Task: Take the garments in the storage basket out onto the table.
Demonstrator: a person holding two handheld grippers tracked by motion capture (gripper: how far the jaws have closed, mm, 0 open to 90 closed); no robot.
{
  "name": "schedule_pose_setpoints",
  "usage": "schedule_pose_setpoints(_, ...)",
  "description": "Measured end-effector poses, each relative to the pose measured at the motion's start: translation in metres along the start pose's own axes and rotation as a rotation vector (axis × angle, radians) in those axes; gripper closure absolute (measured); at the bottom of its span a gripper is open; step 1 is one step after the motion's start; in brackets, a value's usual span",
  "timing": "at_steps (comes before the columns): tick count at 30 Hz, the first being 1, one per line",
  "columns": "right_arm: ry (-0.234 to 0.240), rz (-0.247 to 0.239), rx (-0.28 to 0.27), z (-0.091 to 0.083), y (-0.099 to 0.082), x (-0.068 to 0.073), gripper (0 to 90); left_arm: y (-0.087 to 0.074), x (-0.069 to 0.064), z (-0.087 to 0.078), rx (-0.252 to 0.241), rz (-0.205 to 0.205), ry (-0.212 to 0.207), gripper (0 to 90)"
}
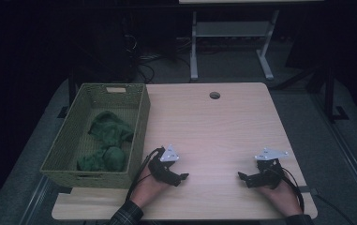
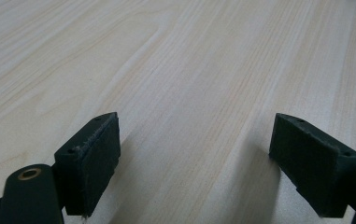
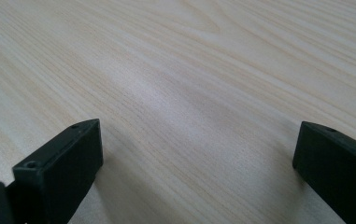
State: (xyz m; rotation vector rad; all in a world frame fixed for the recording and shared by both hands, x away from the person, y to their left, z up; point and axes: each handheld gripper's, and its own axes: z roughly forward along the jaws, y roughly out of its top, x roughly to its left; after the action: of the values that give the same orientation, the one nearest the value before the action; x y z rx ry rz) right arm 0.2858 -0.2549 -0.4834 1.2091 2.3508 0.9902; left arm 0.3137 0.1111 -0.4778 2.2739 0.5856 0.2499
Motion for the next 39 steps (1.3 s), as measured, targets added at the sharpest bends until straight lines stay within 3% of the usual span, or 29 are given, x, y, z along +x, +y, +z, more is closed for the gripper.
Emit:
schedule_pose_setpoints(6, 0.001, 0.004, 0.002, 0.0, 0.0, 0.0, 1.0, 0.0, 0.0, 0.001, -0.002, -0.005, 0.003, 15.1)
schedule_pose_setpoints(8, 0.001, 0.004, 0.002, 0.0, 0.0, 0.0, 1.0, 0.0, 0.001, 0.001, -0.013, -0.029, 0.002, 15.3)
schedule_pose_setpoints(14, 0.001, 0.004, 0.002, 0.0, 0.0, 0.0, 1.0, 0.001, 0.003, 0.001, -0.012, -0.045, -0.006, 15.4)
schedule_pose_setpoints(24, -0.002, 0.006, 0.002, 0.0, 0.0, 0.0, 1.0, 0.006, 0.004, -0.003, 0.007, -0.045, 0.005, 15.8)
schedule_pose_setpoints(28, -0.002, 0.006, 0.001, 0.0, 0.0, 0.001, 1.1, 0.012, 0.004, -0.005, 0.017, -0.027, 0.014, 15.8)
schedule_pose_setpoints(32, -0.002, 0.006, 0.0, 0.0, 0.0, 0.0, 1.0, 0.016, 0.005, -0.01, -0.005, -0.042, 0.015, 15.9)
schedule_pose_setpoints(39, -0.002, 0.007, 0.0, 0.0, 0.0, 0.001, 1.0, 0.023, 0.005, -0.016, -0.006, -0.032, 0.015, 16.0)
